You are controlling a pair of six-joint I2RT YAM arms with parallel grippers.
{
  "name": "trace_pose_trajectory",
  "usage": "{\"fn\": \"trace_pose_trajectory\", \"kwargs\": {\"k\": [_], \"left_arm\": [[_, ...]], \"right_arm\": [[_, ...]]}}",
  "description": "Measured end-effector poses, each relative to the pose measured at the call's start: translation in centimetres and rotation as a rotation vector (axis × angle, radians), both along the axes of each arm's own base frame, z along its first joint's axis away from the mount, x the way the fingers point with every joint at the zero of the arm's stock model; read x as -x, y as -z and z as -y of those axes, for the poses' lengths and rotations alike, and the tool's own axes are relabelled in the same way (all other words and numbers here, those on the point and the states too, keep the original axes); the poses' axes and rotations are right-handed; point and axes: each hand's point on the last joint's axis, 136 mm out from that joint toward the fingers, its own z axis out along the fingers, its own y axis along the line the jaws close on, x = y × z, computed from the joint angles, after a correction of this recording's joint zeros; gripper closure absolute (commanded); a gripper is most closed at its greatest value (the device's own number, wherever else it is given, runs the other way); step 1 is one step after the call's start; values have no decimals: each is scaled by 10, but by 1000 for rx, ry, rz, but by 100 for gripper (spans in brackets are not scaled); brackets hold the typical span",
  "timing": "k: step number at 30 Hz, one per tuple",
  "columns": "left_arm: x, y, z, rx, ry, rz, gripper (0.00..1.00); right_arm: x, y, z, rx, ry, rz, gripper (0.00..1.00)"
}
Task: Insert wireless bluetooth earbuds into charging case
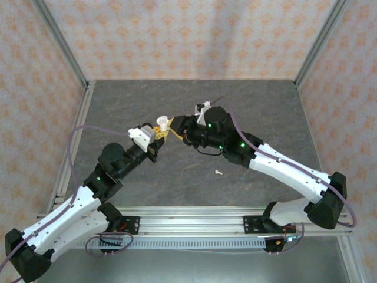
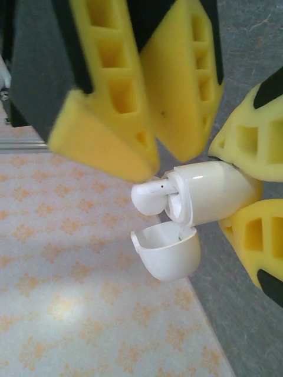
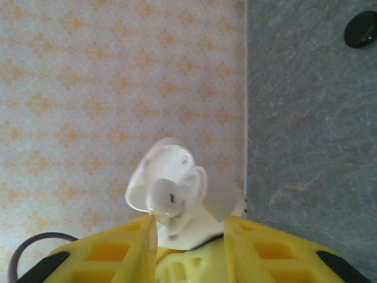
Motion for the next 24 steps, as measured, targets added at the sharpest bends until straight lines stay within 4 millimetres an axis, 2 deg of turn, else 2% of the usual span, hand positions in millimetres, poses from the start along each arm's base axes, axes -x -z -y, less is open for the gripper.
{"fn": "trace_pose_trajectory", "kwargs": {"k": [7, 18, 20, 24], "left_arm": [[3, -4, -1, 10, 4, 11, 100], [8, -6, 0, 11, 28, 13, 100], [8, -5, 0, 10, 28, 10, 100], [7, -4, 1, 9, 28, 9, 100]], "right_arm": [[3, -6, 6, 73, -15, 43, 65], [10, -63, 20, 156, -55, 198, 68], [10, -62, 19, 181, -64, 203, 69], [8, -48, 13, 267, -95, 186, 69]]}}
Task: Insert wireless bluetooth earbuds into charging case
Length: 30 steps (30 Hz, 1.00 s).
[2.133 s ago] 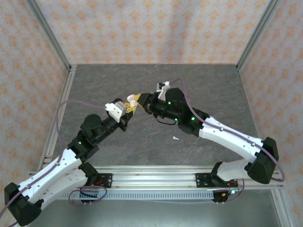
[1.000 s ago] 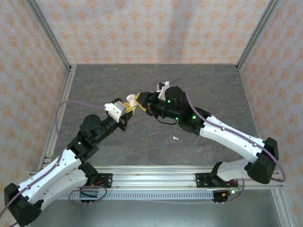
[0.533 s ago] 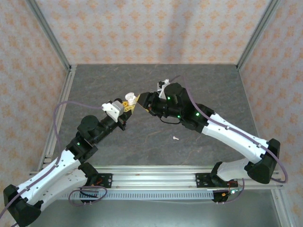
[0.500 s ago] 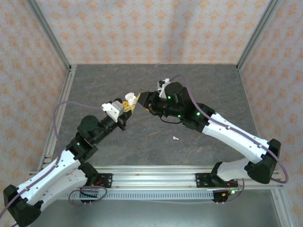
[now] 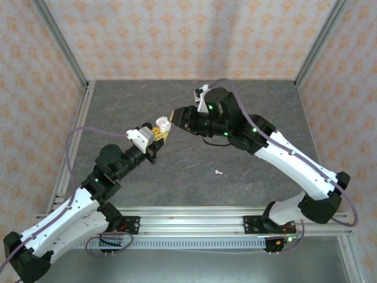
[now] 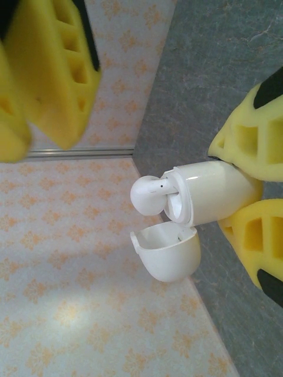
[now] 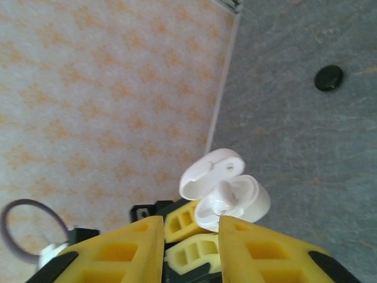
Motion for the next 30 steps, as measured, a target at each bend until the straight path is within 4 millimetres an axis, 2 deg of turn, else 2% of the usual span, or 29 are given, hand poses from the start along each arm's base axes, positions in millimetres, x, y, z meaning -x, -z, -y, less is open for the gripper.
{"fn": "trace_pose_trajectory", "kwargs": {"k": [6, 14, 30], "left_arm": [[0, 4, 0, -9, 0, -13, 100], [0, 10, 0, -23, 0, -31, 100], [0, 11, 0, -29, 0, -36, 100]], "right_arm": [[4, 12, -11, 141, -44, -2, 68], [4, 30, -6, 255, -54, -7, 68], [-4, 38, -14, 307, -74, 11, 65]]}}
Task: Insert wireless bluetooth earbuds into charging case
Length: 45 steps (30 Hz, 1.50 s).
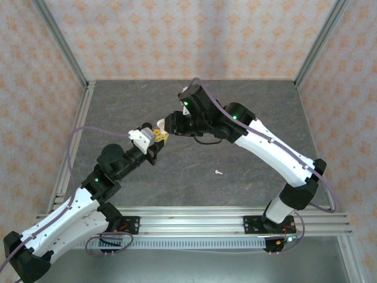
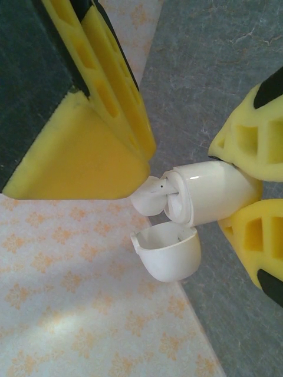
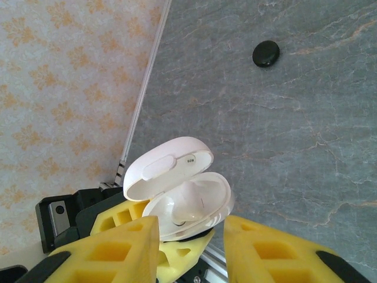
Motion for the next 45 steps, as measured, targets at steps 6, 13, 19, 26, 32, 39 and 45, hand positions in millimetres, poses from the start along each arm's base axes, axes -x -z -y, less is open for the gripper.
{"fn": "trace_pose_trajectory", "kwargs": {"k": [6, 13, 19, 26, 32, 39, 45], "left_arm": [[0, 0, 0, -3, 0, -3, 100], [0, 1, 0, -7, 1, -8, 100], [-1, 3, 1, -11, 2, -14, 100], [0, 3, 1, -11, 7, -15, 100], [2, 0, 4, -7, 25, -16, 100], [6, -7, 8, 2, 58, -4, 100], [9, -11, 10, 11, 75, -3, 100]], "right_arm": [[-4, -6, -5, -4, -9, 15, 65], [-6, 4, -9, 35, -22, 3, 73], [-5, 7, -6, 55, -31, 5, 83], [-3, 6, -5, 77, -70, 39, 84], [-1, 1, -4, 88, -121, 83, 83], [5, -8, -2, 77, -171, 131, 83], [8, -13, -2, 61, -205, 161, 80]]}}
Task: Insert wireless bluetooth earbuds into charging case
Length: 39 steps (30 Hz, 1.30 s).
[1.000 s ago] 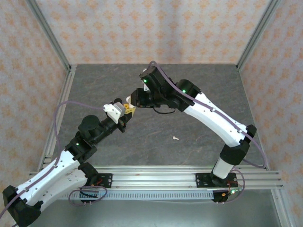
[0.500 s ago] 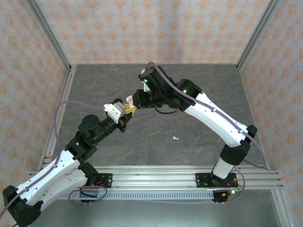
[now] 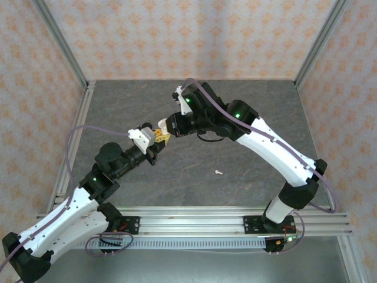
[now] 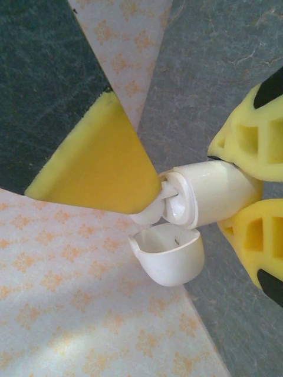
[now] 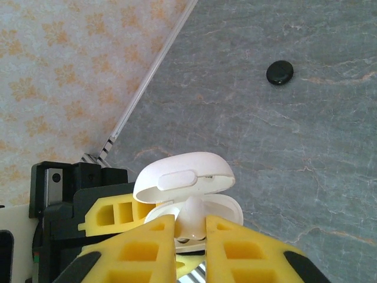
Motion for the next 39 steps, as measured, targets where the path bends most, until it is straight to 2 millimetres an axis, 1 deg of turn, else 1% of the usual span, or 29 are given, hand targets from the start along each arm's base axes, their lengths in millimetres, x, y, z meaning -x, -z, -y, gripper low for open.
{"fn": "trace_pose_trajectory", "kwargs": {"k": [2, 4, 8, 12, 17, 21, 25, 30, 36, 39], "left_arm": [[0, 0, 0, 1, 3, -1, 100], [1, 0, 1, 1, 8, -1, 100], [3, 0, 3, 1, 25, -2, 100], [6, 0, 6, 1, 45, -1, 100], [5, 1, 8, -4, 48, -8, 100], [5, -3, 8, 1, 51, -2, 100], [4, 2, 10, -9, 56, -17, 100], [5, 3, 11, -5, 62, -27, 100], [5, 3, 11, 1, 63, -33, 100], [5, 3, 11, 2, 63, -33, 100]], "right_arm": [[0, -1, -1, -3, -11, 6, 76], [2, -1, -2, -8, -30, 9, 69], [5, -4, -6, -22, -62, 15, 63], [8, -6, -9, -38, -79, 9, 60], [10, -8, -9, -42, -90, 3, 57], [10, -17, -8, -41, -87, 11, 54], [9, -29, -5, -41, -77, 36, 52], [7, -37, 2, -34, -53, 59, 51], [3, -35, 5, -17, -33, 74, 52], [2, -29, 11, -9, -17, 61, 51]]}}
